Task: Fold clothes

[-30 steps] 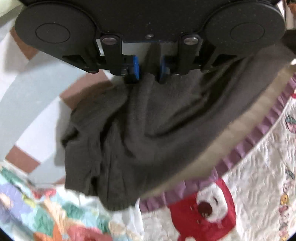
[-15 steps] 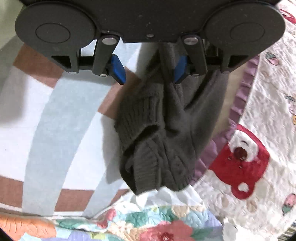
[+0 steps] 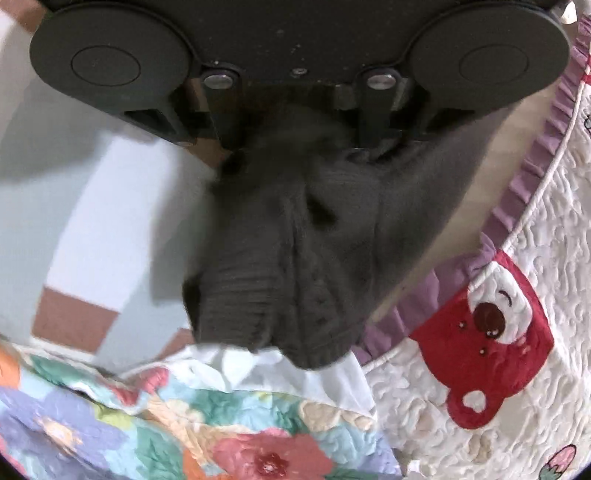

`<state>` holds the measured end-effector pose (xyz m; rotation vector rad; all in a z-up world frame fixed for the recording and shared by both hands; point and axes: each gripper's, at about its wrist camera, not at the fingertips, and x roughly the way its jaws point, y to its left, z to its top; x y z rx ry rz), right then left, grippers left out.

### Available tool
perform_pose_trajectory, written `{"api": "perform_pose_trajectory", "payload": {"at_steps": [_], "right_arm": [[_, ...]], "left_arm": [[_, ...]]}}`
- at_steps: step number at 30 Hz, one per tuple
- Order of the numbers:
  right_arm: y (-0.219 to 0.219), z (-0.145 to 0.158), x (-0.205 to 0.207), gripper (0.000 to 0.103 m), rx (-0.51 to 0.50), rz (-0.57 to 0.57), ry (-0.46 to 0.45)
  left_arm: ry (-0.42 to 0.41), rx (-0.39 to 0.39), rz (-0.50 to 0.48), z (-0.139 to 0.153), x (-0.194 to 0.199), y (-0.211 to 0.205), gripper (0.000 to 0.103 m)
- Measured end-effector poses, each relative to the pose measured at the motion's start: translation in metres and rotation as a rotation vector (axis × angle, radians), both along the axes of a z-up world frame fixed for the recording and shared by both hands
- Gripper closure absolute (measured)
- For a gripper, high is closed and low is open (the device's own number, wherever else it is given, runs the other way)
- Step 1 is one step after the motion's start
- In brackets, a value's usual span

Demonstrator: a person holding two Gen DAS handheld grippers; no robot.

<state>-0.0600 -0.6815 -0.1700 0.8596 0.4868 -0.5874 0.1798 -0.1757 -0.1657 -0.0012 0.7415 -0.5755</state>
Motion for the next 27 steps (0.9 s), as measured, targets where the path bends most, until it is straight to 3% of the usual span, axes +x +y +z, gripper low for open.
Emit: {"api": "perform_pose_trajectory", "payload": {"at_steps": [4,8,10,12,16,18,21,24,27], "right_arm": [[0.003,0.041,-0.007,0.087,-0.173,0.046,0.005],[-0.004,0.068,-0.022,0.095,-0.248,0.031,0.016],[-0.008,0.079,-0.031,0.095,-0.278,0.017,0.022],[-0.012,0.091,-0.039,0.095,-0.308,0.003,0.028],[-0.017,0.114,-0.06,0.095,-0.355,-0.012,0.042],[-0.019,0.125,-0.072,0.096,-0.381,-0.026,0.045],[-0.023,0.133,-0.099,0.096,-0.424,-0.069,0.053],[-0.038,0.098,-0.112,0.095,-0.354,-0.037,0.223],[-0.036,0.081,-0.12,0.085,-0.284,-0.056,0.232]], "left_arm": [[-0.163,0.011,0.061,0.041,-0.016,0.015,0.097],[-0.229,-0.11,0.115,0.089,-0.036,0.038,0.097],[-0.297,-0.139,0.109,0.112,-0.055,0.041,0.097],[-0.308,-0.198,0.092,0.132,-0.072,0.046,0.098],[-0.261,-0.339,0.055,0.163,-0.103,0.062,0.098],[-0.22,-0.367,0.062,0.163,-0.108,0.072,0.098],[-0.094,-0.349,0.107,0.138,-0.098,0.083,0.098],[0.032,-0.33,0.153,0.113,-0.089,0.095,0.097],[0.185,-0.227,0.178,0.066,-0.068,0.084,0.097]]}}
